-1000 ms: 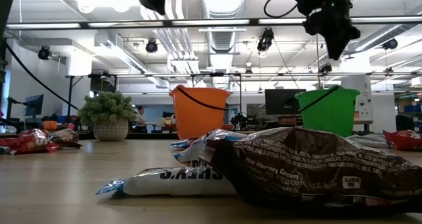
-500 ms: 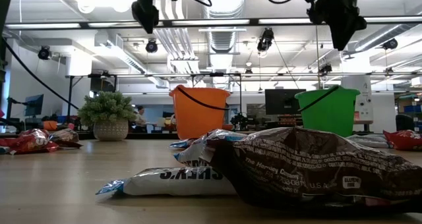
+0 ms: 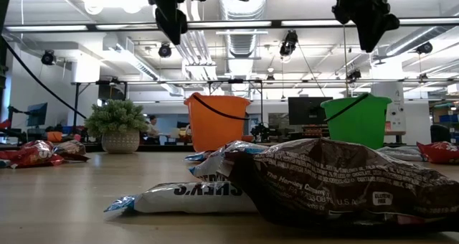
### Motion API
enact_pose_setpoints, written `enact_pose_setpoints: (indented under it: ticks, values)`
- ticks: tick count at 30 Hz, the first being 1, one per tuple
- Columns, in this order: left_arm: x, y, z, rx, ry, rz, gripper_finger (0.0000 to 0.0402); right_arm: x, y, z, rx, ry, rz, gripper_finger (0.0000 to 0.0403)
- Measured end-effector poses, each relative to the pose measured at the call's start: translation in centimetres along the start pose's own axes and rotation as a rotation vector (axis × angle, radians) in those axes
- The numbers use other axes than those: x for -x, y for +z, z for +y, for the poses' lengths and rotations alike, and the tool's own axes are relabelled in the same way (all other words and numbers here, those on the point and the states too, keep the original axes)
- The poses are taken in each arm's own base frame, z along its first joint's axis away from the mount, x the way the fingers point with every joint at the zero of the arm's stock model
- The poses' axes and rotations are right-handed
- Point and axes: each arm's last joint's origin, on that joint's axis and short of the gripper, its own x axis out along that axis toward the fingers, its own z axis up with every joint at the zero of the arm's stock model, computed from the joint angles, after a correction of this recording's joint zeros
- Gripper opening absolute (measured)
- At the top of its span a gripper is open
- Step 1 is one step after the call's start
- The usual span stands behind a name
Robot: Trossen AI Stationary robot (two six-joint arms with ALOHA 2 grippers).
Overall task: Sort candy
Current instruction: Put the brown chocolate into the black bucket
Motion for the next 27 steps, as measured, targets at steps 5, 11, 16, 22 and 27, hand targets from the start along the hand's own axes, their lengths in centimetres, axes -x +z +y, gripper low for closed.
enact_pose_setpoints:
  ticks: [5,11,16,22,27]
  values:
    - [-1.2,-0.5,0.0,0.028,-0.004,0.048,0.024,0.0,-0.2,0.8,0.023,0.008,0.003,0.0109]
    - [-2.5,-0.4,-1.8,-0.017,-0.049,0.04,0.024,0.0,-0.3,1.2,0.045,0.013,0.004,0.0109]
    - [-3.8,0.3,-4.1,-0.05,-0.079,-0.045,0.024,0.0,-0.2,1.2,0.049,0.014,0.001,0.0109]
    - [-5.4,1.3,-6.6,-0.078,-0.118,-0.104,0.024,0.0,-0.2,1.2,0.052,0.014,0.001,0.0109]
    - [-7.8,1.8,-7.4,-0.062,-0.125,-0.058,0.024,0.0,-0.2,1.2,0.037,0.013,0.002,0.0109]
